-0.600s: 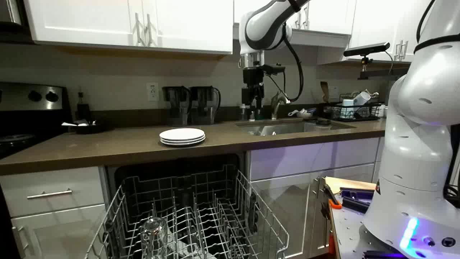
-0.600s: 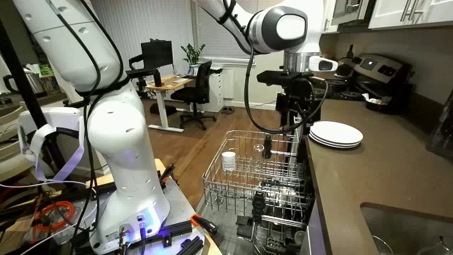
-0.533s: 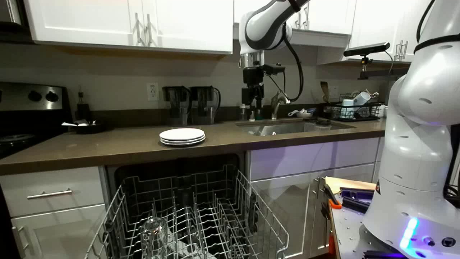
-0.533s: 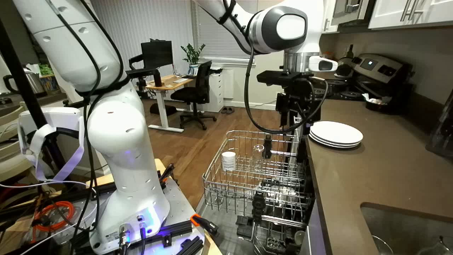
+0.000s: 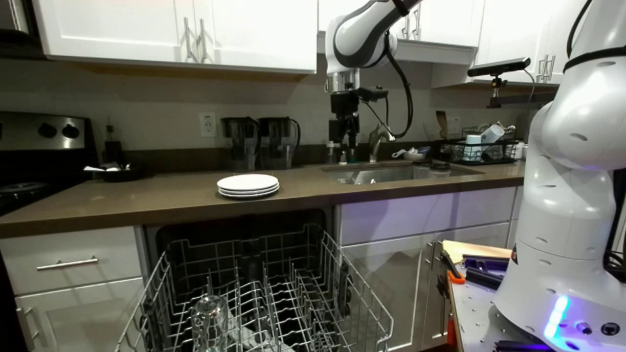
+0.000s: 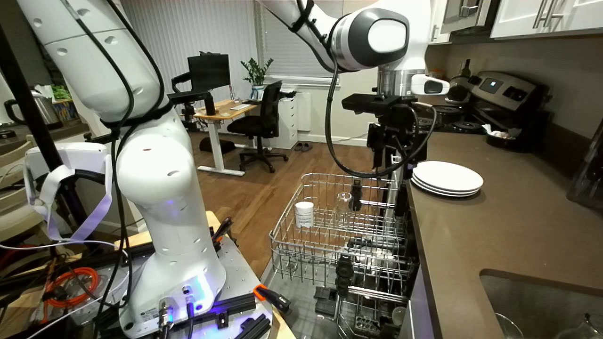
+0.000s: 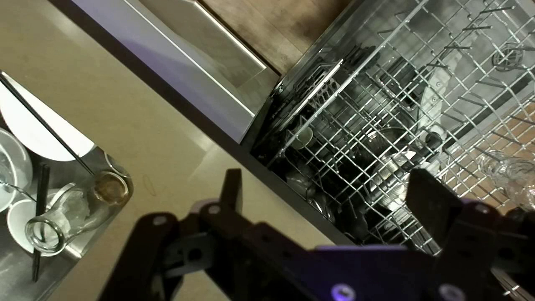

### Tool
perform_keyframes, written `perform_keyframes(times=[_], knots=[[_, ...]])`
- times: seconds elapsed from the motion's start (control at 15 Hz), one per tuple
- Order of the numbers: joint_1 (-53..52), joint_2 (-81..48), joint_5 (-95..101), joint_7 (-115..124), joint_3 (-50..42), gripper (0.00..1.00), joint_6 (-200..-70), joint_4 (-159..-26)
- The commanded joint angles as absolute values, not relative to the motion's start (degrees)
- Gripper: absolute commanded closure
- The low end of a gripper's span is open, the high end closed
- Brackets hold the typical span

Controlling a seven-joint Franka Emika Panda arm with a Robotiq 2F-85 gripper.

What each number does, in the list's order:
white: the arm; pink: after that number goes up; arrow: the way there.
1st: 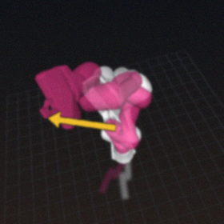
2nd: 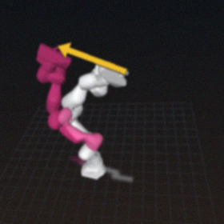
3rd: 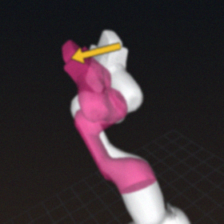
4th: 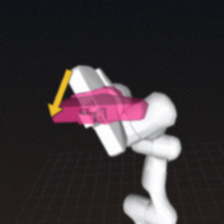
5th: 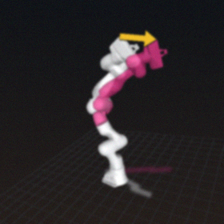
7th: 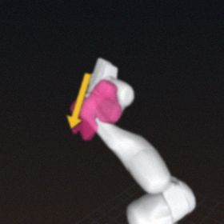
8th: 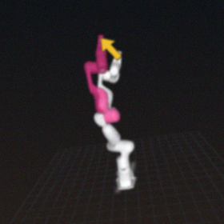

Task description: Move the white mug to the right side of the plate dryer

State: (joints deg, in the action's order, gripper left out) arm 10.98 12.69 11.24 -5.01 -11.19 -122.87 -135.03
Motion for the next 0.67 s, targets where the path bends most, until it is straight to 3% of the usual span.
perform_keyframes(times=[0.0, 0.6], knots=[[11.1, 12.7, 11.2, -5.0, -11.1, 0.0, -122.8, -135.0], [5.3, 8.7, 12.0, -1.2, -4.0, 0.0, -121.5, -132.8]])
